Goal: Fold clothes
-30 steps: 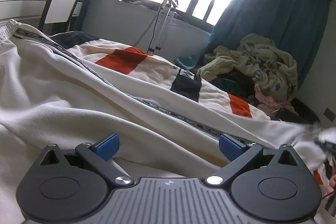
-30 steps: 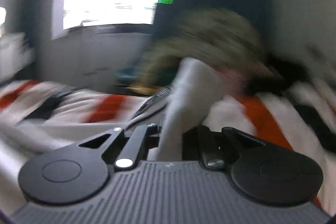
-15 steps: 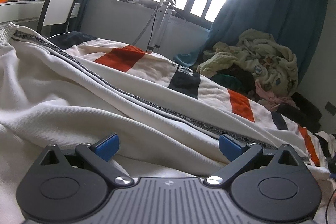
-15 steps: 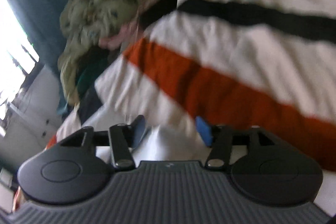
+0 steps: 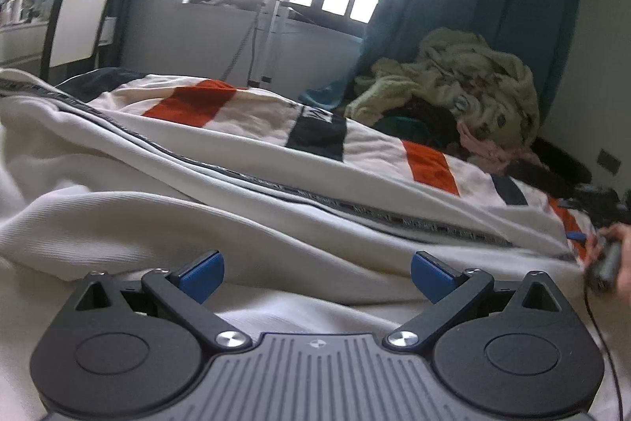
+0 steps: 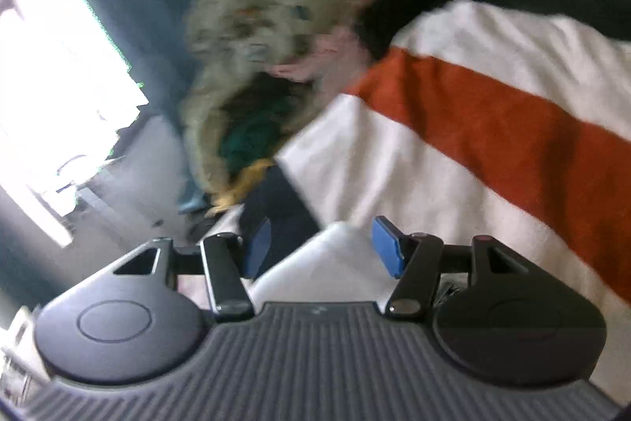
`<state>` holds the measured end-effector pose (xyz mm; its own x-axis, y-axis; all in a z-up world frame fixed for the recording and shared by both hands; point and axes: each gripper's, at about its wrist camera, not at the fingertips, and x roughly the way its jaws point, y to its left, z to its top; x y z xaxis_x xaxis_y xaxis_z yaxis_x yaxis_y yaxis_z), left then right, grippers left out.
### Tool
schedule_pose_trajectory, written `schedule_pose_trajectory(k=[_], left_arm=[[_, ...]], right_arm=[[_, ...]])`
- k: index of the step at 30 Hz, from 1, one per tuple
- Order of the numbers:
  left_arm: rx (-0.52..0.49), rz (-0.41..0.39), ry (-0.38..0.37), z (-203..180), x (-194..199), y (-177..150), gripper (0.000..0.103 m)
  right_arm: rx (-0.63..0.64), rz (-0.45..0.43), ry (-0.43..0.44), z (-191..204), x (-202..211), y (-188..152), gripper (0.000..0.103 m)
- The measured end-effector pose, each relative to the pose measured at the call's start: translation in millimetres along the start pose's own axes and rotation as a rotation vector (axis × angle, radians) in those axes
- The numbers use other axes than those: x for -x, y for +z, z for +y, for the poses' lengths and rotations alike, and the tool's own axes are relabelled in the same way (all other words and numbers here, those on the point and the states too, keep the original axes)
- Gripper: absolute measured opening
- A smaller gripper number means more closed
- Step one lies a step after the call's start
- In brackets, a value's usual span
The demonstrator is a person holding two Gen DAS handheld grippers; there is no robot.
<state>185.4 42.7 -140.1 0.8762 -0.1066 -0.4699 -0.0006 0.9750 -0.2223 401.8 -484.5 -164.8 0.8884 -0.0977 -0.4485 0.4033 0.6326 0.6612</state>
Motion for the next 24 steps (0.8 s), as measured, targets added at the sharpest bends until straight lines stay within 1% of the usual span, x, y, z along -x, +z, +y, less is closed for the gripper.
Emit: schedule_pose_trajectory(k=[1,3,6,8,10,13,17,19,20,21,23,24], left_arm=[[-0.006,0.006,-0.003,-1,-3,-2,0.102],[-0.017,0.018,-0.008,-4,-8,-4,0.102],[-0.032,0.028,-0.005,-6,-12,-7,0.102],[-0.033,0.020,-0.006,-7,-12,-8,0.102],[-0.032,0.018,-0.013,-7,-12,-8,0.102],[-0.038,0.020,-0.010,-8,-12,-8,0.102],[-0.047,0.024,-0.003,-9,-15,-8,0.102],[-0.051,0.030,0.002,-9,-17,-9,0.102],[-0.054,0.033,0.004,-10,-18,-9,0.102],[-0.059,0.034,0.007,-10,-18,-9,0.102],[-0.068,0.036,0.010,-11,-19,-10,0.102],[-0.071,0.036,0.010,-11,-19,-11,0.102]], right_arm=[[-0.031,0.012,-0.004,-7,-7,0,0.061],[-0.044,0.064,-0.007,-17,-20,-1,0.060],[-0.052,0.207,0.169,-26,-35,5,0.060],[-0.093,0.317,0.310,-33,-44,12,0.060],[-0.118,0.387,0.418,-38,-46,18,0.061],[-0.144,0.463,0.557,-44,-46,26,0.060],[-0.154,0.473,0.708,-40,-39,33,0.060],[-0.127,0.493,0.649,-27,-45,28,0.062],[-0.111,0.503,0.612,-20,-48,24,0.067],[-0.095,0.514,0.575,-14,-51,21,0.071],[0.002,0.547,0.432,5,-62,6,0.072],[0.037,0.541,0.399,11,-64,0,0.072]])
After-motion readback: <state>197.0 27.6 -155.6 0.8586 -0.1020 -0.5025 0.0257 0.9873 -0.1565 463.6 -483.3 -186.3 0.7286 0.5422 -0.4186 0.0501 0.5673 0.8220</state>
